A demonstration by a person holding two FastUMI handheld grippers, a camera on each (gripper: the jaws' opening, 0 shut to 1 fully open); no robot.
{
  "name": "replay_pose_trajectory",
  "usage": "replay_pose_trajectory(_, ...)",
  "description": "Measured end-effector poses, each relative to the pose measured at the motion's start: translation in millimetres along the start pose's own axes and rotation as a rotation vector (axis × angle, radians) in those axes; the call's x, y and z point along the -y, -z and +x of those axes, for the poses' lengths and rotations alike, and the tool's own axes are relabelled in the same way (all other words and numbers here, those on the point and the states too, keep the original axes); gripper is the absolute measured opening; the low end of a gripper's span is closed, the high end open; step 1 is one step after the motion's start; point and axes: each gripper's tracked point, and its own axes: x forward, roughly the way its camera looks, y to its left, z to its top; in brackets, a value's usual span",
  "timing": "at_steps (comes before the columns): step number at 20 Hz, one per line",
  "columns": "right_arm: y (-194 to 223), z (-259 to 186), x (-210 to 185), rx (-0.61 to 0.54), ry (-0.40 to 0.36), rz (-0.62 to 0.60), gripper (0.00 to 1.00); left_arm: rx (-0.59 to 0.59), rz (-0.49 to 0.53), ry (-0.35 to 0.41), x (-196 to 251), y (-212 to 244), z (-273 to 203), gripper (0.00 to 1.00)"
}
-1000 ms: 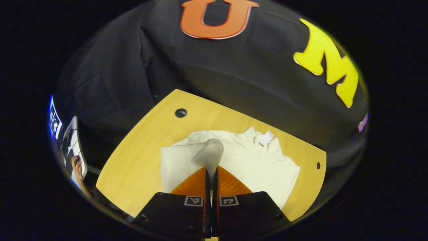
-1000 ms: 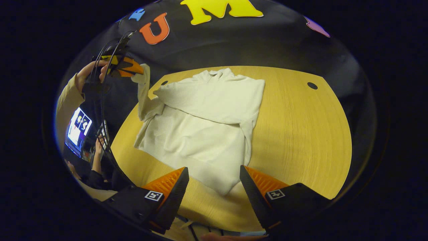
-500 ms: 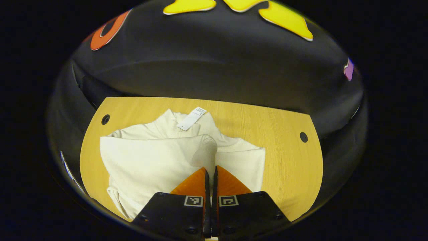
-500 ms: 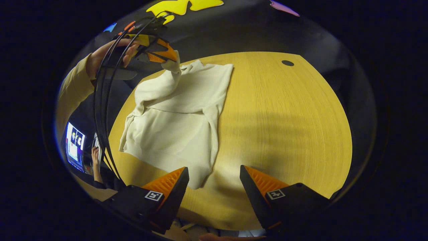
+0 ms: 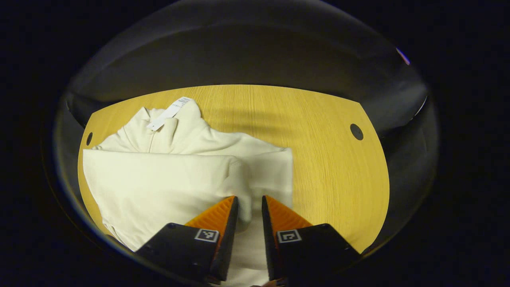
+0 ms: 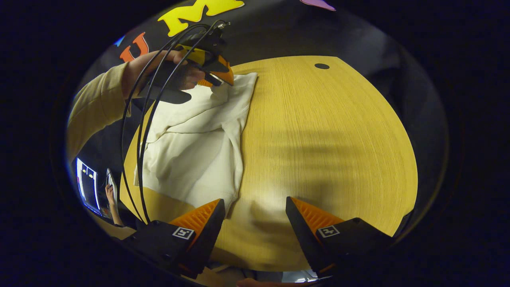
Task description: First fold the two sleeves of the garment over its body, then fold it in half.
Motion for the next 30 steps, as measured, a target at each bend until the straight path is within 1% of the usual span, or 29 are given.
replay_pose_trajectory(1, 3.3, -0.5, -1.0, -0.003, 0.004, 0.001, 0.96, 0.008, -0.009, 0.019, 3.0, -0.5, -8.0, 0.47)
replay_pose_trajectory(3, 7.4, -1.2, -2.8, -0.004, 0.015, -0.01, 0.96, 0.037, -0.016, 0.032, -1.6, -2.7, -25.1, 0.84)
replay_pose_trajectory(4, 7.8, -1.5, -5.1, -0.001, 0.021, -0.014, 0.94, 0.054, -0.012, 0.037, -5.3, -3.1, -36.3, 0.94)
replay_pose_trajectory(5, 8.0, -1.7, -9.1, 0.001, 0.022, -0.016, 0.96, 0.076, -0.003, 0.034, -11.2, -2.7, -46.7, 0.87)
replay_pose_trajectory(7, 8.6, -2.3, -19.1, 0.001, 0.021, -0.035, 0.94, 0.123, 0.016, 0.073, -22.2, 0.5, -66.1, 0.93)
replay_pose_trajectory(8, 8.7, -2.4, -23.0, 0.002, 0.029, -0.054, 0.96, 0.143, 0.027, 0.082, -33.4, 4.2, -74.9, 1.0)
replay_pose_trajectory(9, 9.2, -2.4, -28.0, 0.004, 0.038, -0.078, 0.96, 0.159, 0.025, 0.085, -47.4, 10.9, -85.8, 0.96)
replay_pose_trajectory(10, 9.0, -2.2, -34.8, 0.01, 0.041, -0.101, 0.96, 0.18, 0.016, 0.078, -63.6, 16.5, -96.1, 0.97)
replay_pose_trajectory(11, 9.0, -1.0, -42.3, 0.016, 0.042, -0.122, 0.96, 0.196, 0.011, 0.065, -83.0, 23.5, -105.7, 0.97)
replay_pose_trajectory(12, 9.9, -0.7, -48.3, 0.018, 0.046, -0.139, 0.96, 0.21, 0.014, 0.037, -106.3, 31.2, -114.7, 1.0)
replay_pose_trajectory(13, 12.8, 0.5, -55.4, 0.013, 0.048, -0.15, 0.96, 0.22, 0.008, 0.012, -129.0, 39.9, -126.7, 0.97)
replay_pose_trajectory(15, 21.1, 4.3, -71.4, -0.007, 0.045, -0.177, 0.96, 0.247, -0.037, -0.012, -173.8, 56.3, -144.2, 0.97)
replay_pose_trajectory(17, 27.1, 7.0, -81.9, -0.017, 0.055, -0.209, 0.96, 0.254, -0.11, -0.047, -218.4, 76.2, -161.2, 0.97)
replay_pose_trajectory(19, 28.3, 8.0, -85.4, -0.017, 0.076, -0.25, 0.96, 0.266, -0.172, -0.087, -259.2, 97.4, -174.5, 0.97)
replay_pose_trajectory(20, 25.2, 9.3, -84.0, -0.008, 0.094, -0.27, 0.96, 0.266, -0.185, -0.113, -278.0, 109.5, -179.4, 1.0)
replay_pose_trajectory(21, 22.3, 9.5, -83.2, -0.001, 0.115, -0.284, 0.96, 0.254, -0.192, -0.144, -296.2, 124.7, -183.4, 0.97)
replay_pose_trajectory(22, 20.3, 11.0, -83.8, 0.0, 0.123, -0.284, 0.96, 0.24, -0.204, -0.169, -309.9, 139.1, -186.9, 0.97)
replay_pose_trajectory(25, 17.3, 15.9, -83.9, -0.018, 0.123, -0.266, 0.96, 0.187, -0.25, -0.195, -328.2, 177.7, -192.6, 0.97)
replay_pose_trajectory(27, 11.6, 20.0, -79.3, -0.017, 0.147, -0.262, 0.95, 0.156, -0.282, -0.187, -324.4, 194.4, -197.0, 0.97)
replay_pose_trajectory(28, 10.5, 22.7, -77.5, -0.026, 0.157, -0.257, 0.96, 0.143, -0.293, -0.184, -319.9, 200.1, -199.3, 0.97)
replay_pose_trajectory(29, 10.7, 26.0, -75.3, -0.035, 0.169, -0.25, 0.96, 0.125, -0.301, -0.179, -347.9, 218.4, -178.2, 0.97)
replay_pose_trajectory(30, 12.3, 30.9, -69.7, -0.052, 0.192, -0.235, 0.96, 0.101, -0.308, -0.176, -327.7, 221.3, -183.5, 0.97)
